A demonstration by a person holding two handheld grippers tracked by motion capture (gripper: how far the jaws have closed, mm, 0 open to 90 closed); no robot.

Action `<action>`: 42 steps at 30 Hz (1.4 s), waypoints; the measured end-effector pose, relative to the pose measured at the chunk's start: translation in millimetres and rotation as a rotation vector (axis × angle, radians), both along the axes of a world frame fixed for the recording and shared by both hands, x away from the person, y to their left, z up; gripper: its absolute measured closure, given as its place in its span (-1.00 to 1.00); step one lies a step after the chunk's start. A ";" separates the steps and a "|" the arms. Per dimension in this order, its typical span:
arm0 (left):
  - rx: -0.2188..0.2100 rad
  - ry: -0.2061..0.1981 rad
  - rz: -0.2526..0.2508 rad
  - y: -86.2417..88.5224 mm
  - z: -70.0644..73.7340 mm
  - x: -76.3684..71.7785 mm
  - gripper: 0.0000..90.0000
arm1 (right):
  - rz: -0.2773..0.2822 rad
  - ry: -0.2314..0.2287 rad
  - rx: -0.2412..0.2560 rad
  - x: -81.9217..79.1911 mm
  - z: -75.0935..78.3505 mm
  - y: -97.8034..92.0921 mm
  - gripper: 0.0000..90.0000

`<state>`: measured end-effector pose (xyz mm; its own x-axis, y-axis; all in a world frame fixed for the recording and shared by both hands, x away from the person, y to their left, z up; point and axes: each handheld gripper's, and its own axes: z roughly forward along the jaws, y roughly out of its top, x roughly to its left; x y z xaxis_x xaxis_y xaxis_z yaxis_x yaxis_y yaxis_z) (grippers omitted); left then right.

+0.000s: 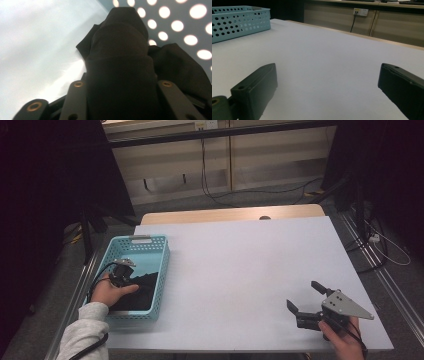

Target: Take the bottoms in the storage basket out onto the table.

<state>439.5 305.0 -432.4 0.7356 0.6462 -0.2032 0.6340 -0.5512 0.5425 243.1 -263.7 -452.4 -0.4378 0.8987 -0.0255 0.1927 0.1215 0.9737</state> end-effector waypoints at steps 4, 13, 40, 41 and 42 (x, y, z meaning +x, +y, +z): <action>-0.014 0.007 0.038 2.4 4.4 4.2 0.45 | -0.006 0.005 0.003 1.0 -0.6 -0.6 -0.96; -0.039 0.004 0.126 12.2 17.5 7.3 0.50 | -0.016 0.001 0.011 0.4 -0.2 -2.5 -0.96; -0.157 -0.218 0.215 15.4 112.3 13.7 0.52 | -0.015 0.009 0.018 0.7 -1.1 -2.3 -0.96; -0.159 -0.229 0.217 14.0 116.8 13.9 0.52 | -0.012 0.008 0.017 0.7 -1.1 -2.1 -0.96; -0.162 -0.253 0.214 10.0 125.7 14.2 0.52 | -0.011 0.009 0.013 0.7 -1.0 -1.7 -0.96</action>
